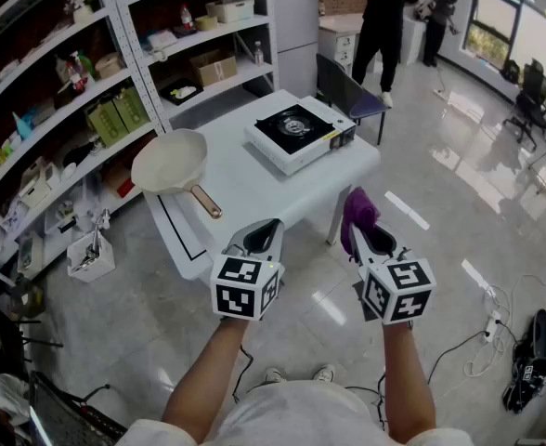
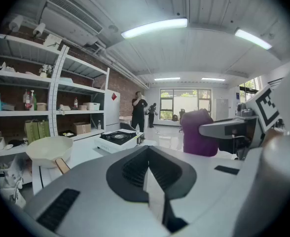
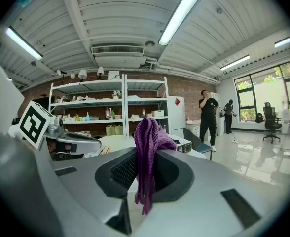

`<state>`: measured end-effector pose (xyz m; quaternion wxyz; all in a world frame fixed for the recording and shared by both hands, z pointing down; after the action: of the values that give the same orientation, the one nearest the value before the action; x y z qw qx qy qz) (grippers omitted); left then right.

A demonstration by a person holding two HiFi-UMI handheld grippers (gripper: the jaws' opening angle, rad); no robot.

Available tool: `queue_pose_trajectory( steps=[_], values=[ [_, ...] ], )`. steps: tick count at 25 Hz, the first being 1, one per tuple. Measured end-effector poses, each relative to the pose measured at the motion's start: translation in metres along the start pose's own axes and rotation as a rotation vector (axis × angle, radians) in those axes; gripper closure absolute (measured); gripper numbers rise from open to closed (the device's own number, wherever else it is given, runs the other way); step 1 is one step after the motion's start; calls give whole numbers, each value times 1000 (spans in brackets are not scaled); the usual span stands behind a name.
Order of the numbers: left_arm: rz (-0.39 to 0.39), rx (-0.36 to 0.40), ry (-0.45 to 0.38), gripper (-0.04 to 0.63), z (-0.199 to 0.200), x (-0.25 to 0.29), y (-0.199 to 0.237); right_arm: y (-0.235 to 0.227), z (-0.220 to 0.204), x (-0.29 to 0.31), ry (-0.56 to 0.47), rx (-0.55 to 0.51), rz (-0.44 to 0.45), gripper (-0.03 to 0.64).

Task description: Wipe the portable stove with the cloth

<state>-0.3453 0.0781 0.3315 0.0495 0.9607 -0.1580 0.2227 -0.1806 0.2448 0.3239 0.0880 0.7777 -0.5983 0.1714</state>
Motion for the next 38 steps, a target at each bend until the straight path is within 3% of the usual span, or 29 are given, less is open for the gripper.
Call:
queue_pose_trajectory(
  steps=[12, 23, 38],
  values=[
    [19, -9, 6, 593, 10, 15, -17, -25, -1, -3, -5, 4, 29, 552],
    [71, -22, 13, 594, 22, 46, -49, -80, -1, -6, -16, -9, 89, 552],
    [85, -9, 27, 593, 49, 131, -56, -153, 2, 40, 2, -18, 128, 551]
  ],
)
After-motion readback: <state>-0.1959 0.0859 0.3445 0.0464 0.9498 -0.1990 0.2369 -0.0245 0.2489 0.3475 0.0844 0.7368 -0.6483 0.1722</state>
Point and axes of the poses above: the fingertips, and each gripper's own axes: x forward along the fingers, y to its left, z out of its top, the point moved 10 cm from there along -x, backward along the fingers, and after that the axes turned 10 degrees about y, right-handed, at the moved point
